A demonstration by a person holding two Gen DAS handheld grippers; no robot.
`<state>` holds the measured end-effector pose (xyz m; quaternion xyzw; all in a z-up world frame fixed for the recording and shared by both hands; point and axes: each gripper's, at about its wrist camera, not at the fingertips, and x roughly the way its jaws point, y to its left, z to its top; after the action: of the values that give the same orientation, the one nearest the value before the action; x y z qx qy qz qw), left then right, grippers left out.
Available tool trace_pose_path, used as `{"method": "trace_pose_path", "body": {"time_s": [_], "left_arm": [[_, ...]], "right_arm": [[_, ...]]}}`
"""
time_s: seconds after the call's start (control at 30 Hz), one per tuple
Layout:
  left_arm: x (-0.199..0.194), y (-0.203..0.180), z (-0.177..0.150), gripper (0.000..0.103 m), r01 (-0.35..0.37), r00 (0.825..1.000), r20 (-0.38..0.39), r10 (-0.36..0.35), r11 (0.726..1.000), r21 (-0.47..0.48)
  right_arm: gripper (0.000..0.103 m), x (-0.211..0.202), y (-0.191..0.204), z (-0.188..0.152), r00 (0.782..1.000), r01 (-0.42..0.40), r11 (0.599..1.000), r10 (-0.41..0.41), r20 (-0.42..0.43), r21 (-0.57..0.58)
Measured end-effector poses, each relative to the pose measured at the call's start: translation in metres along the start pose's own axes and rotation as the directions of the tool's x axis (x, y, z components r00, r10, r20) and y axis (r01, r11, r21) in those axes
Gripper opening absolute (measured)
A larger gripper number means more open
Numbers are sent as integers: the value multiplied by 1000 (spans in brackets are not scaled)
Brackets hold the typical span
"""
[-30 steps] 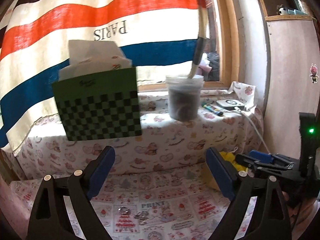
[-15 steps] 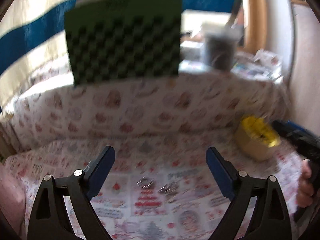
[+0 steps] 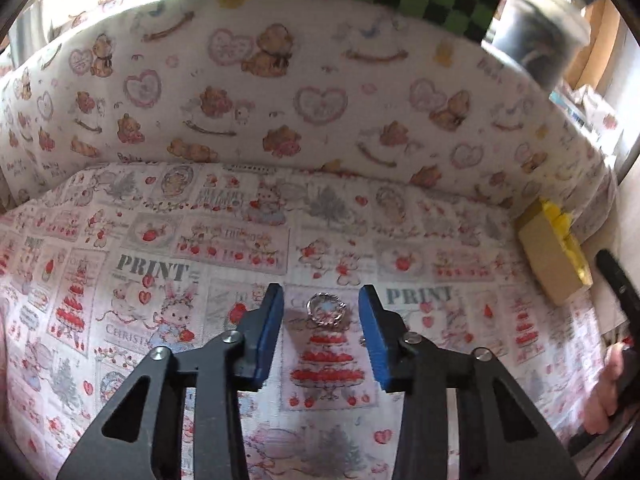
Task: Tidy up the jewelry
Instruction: 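Close the left tool on the clear-stone silver ring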
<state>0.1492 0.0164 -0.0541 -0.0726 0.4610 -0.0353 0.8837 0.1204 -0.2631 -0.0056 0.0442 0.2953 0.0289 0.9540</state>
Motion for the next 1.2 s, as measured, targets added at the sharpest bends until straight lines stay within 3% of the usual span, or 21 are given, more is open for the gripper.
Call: {"method": "trace_pose_path", "body": {"time_s": [0.13, 0.33, 0.47, 0.53, 0.63, 0.7, 0.73, 0.8, 0.93, 1.03, 1.2], "left_arm": [[6, -5, -1, 29, -29, 999, -14, 29, 999, 24], [6, -3, -1, 28, 3, 1000, -18, -3, 1000, 9], [4, -5, -1, 28, 5, 1000, -26, -4, 999, 53], [7, -10, 1, 20, -30, 999, -19, 32, 996, 84], [8, -14, 0, 20, -50, 999, -7, 51, 993, 106], [6, -16, -1, 20, -101, 995, 6, 100, 989, 110], [0, -18, 0, 20, -152, 988, 41, 148, 982, 112], [-15, -19, 2, 20, -159, 984, 99, 149, 981, 109], [-40, -5, 8, 20, -78, 987, 144, 71, 996, 38], [-51, 4, 9, 20, -88, 982, 170, 83, 996, 22], [-56, 30, 17, 20, -68, 983, 166, 76, 996, -55]], "right_arm": [[99, 2, 0, 0, 1000, 11, 1000, -11, -14, -1], [99, 7, -1, -1, 999, 16, 1000, -16, -36, 4], [99, 7, 0, -1, 999, 16, 1000, -16, -39, -3], [99, 7, 1, 0, 999, 19, 1000, -19, -45, -3], [99, 3, 7, 2, 999, 6, 1000, -6, -53, -8], [99, -2, 12, 2, 999, 13, 1000, -14, -42, -26], [99, -4, 15, 2, 999, 23, 999, -25, -38, -38], [99, -5, 19, 2, 999, 24, 999, -25, -38, -45], [99, 5, 34, 4, 993, -5, 999, 0, -115, -44], [99, 24, 54, 0, 970, -22, 994, -4, -244, -105], [99, 34, 98, -4, 958, -52, 976, -12, -288, -214]]}}
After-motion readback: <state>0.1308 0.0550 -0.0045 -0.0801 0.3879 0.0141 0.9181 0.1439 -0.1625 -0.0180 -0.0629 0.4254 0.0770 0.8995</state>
